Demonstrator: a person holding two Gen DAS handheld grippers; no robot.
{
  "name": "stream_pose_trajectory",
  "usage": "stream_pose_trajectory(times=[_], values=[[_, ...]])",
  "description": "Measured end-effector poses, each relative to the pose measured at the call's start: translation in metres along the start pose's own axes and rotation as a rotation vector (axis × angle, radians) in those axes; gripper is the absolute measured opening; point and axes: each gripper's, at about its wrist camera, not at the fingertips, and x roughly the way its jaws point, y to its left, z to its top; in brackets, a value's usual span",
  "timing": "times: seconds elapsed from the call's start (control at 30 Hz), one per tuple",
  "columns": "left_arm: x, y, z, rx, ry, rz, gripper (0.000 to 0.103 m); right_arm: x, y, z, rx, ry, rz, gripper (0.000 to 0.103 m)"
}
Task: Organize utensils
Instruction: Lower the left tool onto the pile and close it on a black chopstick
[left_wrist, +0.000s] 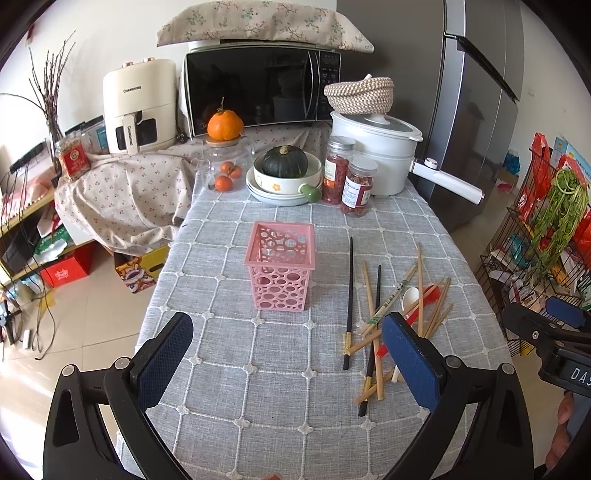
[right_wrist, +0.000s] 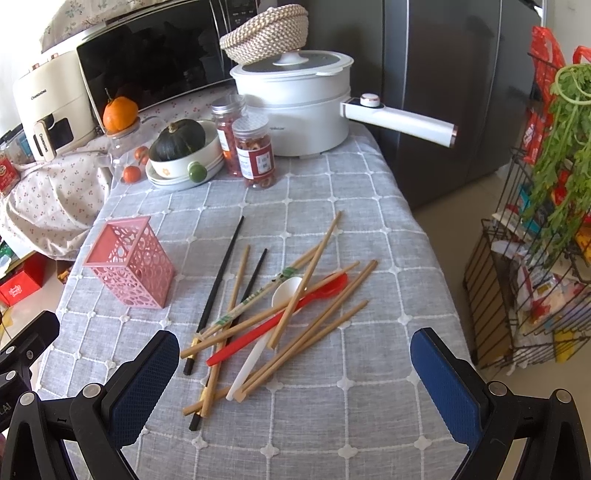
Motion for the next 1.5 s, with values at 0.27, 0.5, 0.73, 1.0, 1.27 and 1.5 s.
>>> stream_pose_trajectory(times=[0.27,0.5,0.73,1.0,1.27,1.5], values=[[0.018,-0.012,0.011,0.082,0.014,-0.024,0.103,0.01,-0.026,0.015,0.045,0.034,0.025,0.103],[0.065,-0.046,0.042,0.157,0.186,-0.156,0.1,0.046,-0.069,0.026,0.189,0.179,0.103,0.103],[0.14,-0.09,0.079,0.215,0.326,-0.166,0.059,0.076,-0.093,0.03,0.257,0.264,0.127,0.084],[0.242,-0.108,0.084,0.185,0.494,-0.091,0.017,0.091,-0.105,0.032,0.29,0.291,0.175,0.079],[0.296,-0.106,0.076,0.159,0.558,-0.026,0.011,0.1,-0.11,0.033,0.292,0.306,0.182,0.079],[0.298,-0.106,0.069,0.181,0.551,-0.028,0.006,0.103,-0.108,0.034,0.292,0.306,0.189,0.079]])
